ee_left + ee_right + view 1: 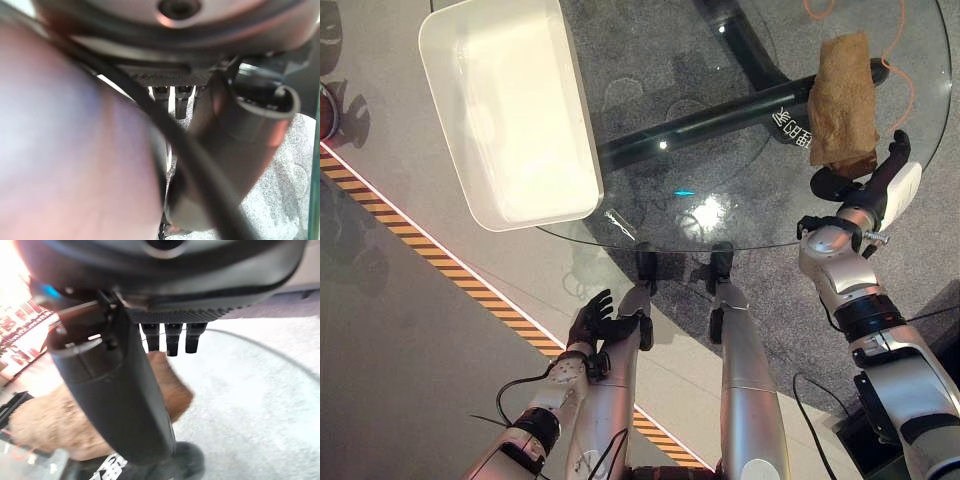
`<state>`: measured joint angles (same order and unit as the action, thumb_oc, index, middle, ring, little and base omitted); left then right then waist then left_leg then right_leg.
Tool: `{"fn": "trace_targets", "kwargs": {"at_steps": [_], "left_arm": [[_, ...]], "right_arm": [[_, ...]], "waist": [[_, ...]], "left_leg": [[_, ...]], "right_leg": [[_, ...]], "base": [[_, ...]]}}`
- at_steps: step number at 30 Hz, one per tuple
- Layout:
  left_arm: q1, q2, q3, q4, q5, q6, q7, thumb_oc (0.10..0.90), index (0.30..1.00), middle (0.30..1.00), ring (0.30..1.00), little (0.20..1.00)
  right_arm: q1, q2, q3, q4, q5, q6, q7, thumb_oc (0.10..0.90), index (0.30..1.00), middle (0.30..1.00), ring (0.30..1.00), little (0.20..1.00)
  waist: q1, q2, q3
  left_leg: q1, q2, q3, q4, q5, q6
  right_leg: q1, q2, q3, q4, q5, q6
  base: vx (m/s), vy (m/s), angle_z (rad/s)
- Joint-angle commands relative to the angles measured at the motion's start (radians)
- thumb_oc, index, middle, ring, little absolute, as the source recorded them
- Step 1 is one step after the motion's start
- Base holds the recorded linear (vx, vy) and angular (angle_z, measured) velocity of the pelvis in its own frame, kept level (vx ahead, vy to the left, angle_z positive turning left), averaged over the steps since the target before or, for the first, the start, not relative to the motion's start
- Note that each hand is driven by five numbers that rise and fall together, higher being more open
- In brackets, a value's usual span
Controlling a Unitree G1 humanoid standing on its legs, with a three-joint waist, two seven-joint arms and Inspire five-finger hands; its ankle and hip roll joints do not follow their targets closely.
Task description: Wipe the table with a cloth and put it in the basket.
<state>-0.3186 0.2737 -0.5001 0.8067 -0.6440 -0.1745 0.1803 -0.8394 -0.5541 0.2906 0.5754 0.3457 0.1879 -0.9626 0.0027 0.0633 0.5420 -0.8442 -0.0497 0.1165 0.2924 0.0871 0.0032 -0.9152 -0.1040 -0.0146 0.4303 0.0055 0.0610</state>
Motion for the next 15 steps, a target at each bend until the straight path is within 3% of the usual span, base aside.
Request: {"fn": "trace_targets", "kwargs": {"at_steps": [1, 10, 15], "left_arm": [[0.076, -0.021, -0.025, -0.037, -0.011, 0.008, 0.008, 0.8, 0.9, 0.9, 0.9, 0.9], [0.082, -0.013, -0.03, -0.043, -0.025, 0.006, 0.004, 0.8, 0.9, 0.9, 0.9, 0.9], [0.078, -0.007, -0.027, -0.05, -0.029, 0.004, -0.001, 0.8, 0.9, 0.9, 0.9, 0.9]], "right_arm": [[-0.024, -0.137, 0.017, -0.035, -0.055, -0.039, -0.024, 0.8, 0.9, 0.9, 0.9, 0.9], [-0.081, -0.169, 0.037, -0.054, -0.056, -0.039, 0.022, 0.8, 0.9, 0.9, 0.9, 0.9], [-0.082, -0.174, 0.042, -0.03, -0.048, 0.006, 0.018, 0.8, 0.9, 0.9, 0.9, 0.9]], "waist": [[-0.011, 0.068, -0.022], [-0.009, 0.073, -0.022], [-0.007, 0.074, -0.022]], "left_leg": [[-0.036, -0.048, -0.079, 0.132, -0.124, -0.006], [-0.047, -0.049, -0.077, 0.132, -0.121, -0.009], [-0.055, -0.048, -0.077, 0.135, -0.12, -0.011]], "right_leg": [[-0.012, 0.059, -0.01, -0.027, 0.009, 0.009], [-0.026, 0.063, -0.007, -0.02, 0.007, 0.01], [-0.034, 0.062, -0.008, -0.016, 0.008, 0.012]], "base": [[0.01, 0.015, 0.03], [0.0, 0.0, 0.0], [0.0, 0.0, 0.0]]}}
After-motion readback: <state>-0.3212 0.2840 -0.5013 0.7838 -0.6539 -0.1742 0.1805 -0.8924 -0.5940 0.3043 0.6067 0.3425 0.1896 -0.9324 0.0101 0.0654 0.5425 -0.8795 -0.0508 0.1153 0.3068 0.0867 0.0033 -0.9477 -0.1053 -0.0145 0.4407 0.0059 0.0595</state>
